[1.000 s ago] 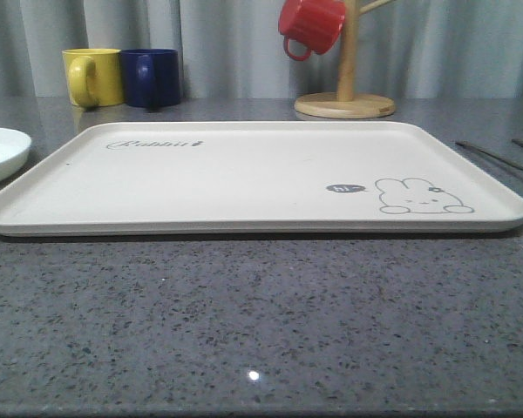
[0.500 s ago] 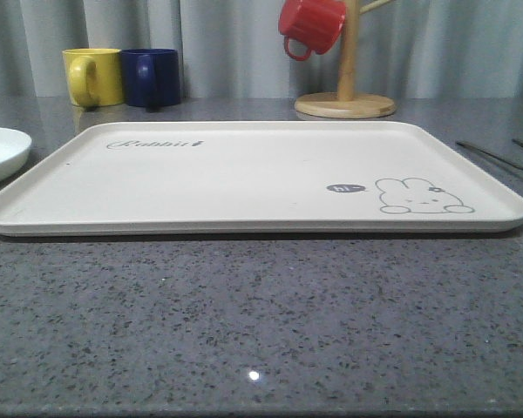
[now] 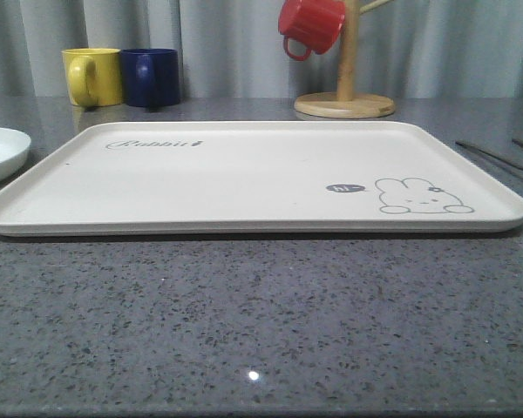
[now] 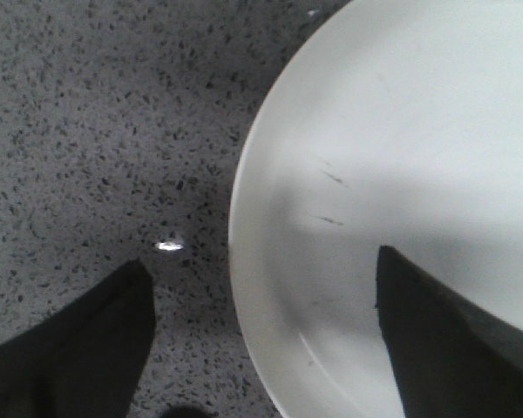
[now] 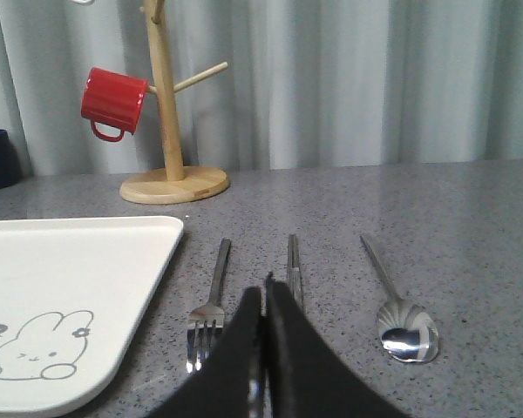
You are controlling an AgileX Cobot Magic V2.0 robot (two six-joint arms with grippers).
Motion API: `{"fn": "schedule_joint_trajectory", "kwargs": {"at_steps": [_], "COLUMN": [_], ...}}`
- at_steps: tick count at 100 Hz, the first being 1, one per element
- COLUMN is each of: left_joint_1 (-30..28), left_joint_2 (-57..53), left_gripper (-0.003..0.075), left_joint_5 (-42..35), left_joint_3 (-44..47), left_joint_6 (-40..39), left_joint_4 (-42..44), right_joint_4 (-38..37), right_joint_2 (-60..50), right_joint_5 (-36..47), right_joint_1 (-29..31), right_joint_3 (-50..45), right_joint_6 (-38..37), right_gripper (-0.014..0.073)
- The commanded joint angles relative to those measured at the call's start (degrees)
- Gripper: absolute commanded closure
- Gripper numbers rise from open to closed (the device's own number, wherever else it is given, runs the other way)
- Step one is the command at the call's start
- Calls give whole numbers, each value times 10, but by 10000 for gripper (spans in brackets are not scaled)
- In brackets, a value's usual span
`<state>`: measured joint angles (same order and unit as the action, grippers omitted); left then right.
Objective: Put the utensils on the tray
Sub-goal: 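Lower the left gripper to the white plate's rim and grasp it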
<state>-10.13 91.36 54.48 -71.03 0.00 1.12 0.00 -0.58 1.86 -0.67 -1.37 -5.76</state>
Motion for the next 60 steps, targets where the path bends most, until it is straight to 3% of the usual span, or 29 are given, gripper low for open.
{"fn": "schedule_joint_trajectory", "kwargs": {"at_steps": [1, 36, 50, 60], "left_joint_1": [-8, -17, -17, -17], "left_joint_2": [-9, 19, 21, 21], "left_gripper": [216, 233, 294, 401], "left_joint_5": [-19, -21, -21, -21], "left_joint_3": [-19, -19, -19, -19], "left_joint_6": [0, 7, 7, 15], "left_joint_4": [-5, -24, -24, -24], "right_joint_4": [-8, -8, -8, -8], "right_joint_2": [-11, -11, -11, -11], "right_joint_5": [48, 48, 48, 48], "right_joint_1": [2, 2, 2, 2], "right_joint_3": [-2, -2, -2, -2], "right_joint_6": [5, 5, 5, 5], "right_gripper": [662, 662, 662, 662]}}
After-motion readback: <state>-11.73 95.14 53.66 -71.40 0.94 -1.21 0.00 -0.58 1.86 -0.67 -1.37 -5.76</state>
